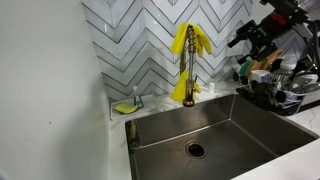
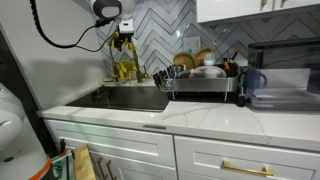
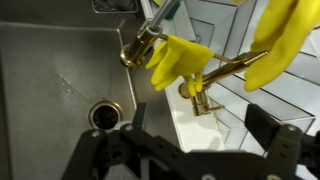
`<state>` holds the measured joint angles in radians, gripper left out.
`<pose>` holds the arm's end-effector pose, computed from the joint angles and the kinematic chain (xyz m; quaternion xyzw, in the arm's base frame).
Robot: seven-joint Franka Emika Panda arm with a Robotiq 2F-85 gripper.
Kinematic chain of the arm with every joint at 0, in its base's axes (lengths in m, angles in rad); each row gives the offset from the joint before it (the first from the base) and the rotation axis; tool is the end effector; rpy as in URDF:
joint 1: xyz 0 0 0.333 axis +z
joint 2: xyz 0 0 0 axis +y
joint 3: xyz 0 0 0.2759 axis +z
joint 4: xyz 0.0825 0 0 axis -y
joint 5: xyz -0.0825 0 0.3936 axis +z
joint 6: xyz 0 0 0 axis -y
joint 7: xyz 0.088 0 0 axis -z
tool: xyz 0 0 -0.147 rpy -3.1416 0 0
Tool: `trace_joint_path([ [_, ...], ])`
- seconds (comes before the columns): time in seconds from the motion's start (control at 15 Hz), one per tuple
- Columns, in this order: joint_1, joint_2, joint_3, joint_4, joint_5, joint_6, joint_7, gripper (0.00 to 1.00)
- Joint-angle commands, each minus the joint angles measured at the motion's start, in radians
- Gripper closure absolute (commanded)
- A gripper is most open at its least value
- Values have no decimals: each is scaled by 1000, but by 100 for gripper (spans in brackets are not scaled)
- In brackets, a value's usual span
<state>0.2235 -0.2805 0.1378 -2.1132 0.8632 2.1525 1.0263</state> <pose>0.4854 0.2480 0.5084 -0.7981 0.4569 0.1192 0.3742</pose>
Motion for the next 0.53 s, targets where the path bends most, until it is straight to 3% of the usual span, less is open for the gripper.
trace_joint_path([
  [0.0, -36, -28, -23, -93, 64, -86, -173, 0],
  [0.07, -43, -21, -26, -110, 89, -83, -222, 0],
  [0.13, -57, -2, 4, -56, 47, -71, -143, 0],
  [0.47, -68, -2, -2, -91, 74, -72, -206, 0],
])
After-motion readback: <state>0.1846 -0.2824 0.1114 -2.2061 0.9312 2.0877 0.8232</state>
